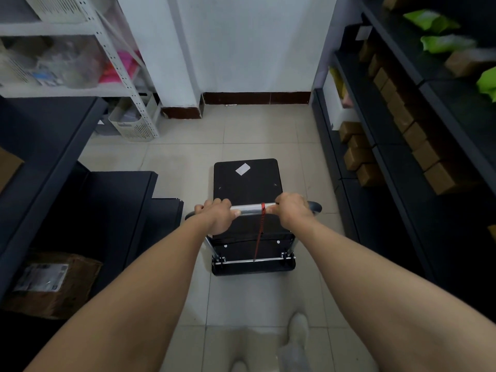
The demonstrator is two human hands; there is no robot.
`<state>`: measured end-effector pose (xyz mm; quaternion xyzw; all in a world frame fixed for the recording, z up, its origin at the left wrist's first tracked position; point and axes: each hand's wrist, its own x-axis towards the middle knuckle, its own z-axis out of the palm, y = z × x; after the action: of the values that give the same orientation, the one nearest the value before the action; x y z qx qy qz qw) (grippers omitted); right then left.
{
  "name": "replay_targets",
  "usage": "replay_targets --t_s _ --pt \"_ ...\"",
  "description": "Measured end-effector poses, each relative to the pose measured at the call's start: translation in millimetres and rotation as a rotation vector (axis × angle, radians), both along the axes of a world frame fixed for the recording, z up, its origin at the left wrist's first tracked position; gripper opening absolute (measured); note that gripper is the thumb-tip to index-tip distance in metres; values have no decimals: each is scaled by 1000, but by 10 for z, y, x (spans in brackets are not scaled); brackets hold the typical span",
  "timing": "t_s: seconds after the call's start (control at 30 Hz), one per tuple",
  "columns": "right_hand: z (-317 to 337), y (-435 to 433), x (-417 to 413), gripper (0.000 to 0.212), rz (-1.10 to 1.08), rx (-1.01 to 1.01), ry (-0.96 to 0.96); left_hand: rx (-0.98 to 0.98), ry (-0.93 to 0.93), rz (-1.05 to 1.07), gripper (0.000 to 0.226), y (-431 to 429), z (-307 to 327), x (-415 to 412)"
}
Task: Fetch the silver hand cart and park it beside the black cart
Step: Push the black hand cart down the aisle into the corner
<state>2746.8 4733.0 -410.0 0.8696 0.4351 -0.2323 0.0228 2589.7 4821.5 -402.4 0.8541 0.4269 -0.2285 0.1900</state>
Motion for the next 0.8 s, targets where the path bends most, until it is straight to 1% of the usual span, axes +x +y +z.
replay_targets --t_s 0.13,0.47,0.8 --pt "4 132 290 10 31 7 -9 -4 -6 34 38 83 10 261" --pt "99 483 1017 19 129 3 12 12 -8 105 40 327 1 918" --pt "69 882 1516 16 211 13 -12 29 -36 176 38 629 -46 1352"
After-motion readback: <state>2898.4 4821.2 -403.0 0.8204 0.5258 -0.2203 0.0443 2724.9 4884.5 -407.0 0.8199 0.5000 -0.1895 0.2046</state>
